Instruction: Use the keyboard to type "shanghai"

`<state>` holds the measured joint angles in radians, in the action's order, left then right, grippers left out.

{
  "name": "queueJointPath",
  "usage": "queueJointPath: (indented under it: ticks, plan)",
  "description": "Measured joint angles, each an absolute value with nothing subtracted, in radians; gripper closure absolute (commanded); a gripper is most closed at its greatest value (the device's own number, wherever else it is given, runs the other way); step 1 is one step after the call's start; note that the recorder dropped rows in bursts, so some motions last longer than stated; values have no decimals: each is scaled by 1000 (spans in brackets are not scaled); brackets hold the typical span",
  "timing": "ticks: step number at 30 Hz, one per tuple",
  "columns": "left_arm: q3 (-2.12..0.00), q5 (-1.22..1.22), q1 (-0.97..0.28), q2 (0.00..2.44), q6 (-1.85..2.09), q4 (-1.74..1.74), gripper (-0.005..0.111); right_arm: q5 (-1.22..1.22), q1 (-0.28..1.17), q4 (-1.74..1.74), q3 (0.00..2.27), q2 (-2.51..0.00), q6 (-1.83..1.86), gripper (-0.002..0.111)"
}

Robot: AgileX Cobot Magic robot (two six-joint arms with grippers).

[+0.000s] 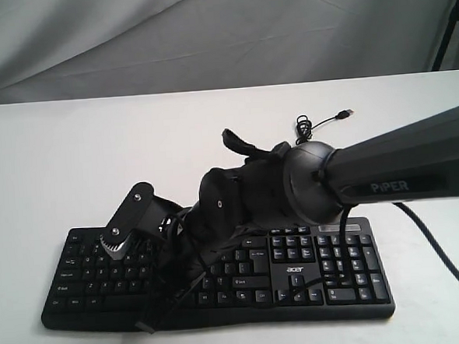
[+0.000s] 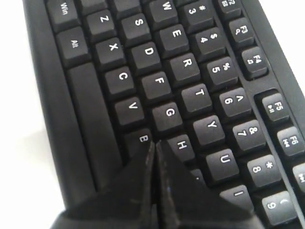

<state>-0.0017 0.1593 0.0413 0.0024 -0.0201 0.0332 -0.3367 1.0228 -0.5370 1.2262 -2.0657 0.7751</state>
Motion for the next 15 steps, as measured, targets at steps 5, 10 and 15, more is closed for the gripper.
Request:
queueJointPath:
  ticks: [5, 10, 15]
  plan:
    - [-2, 159, 41, 2, -20, 33, 107, -389, 1023, -495, 1312, -2060, 775, 108]
    - [-2, 159, 41, 2, -20, 33, 107, -443, 1023, -469, 1399, -2123, 755, 108]
    - [-2, 159, 41, 2, -20, 33, 107, -447, 1023, -460, 1399, -2125, 745, 108]
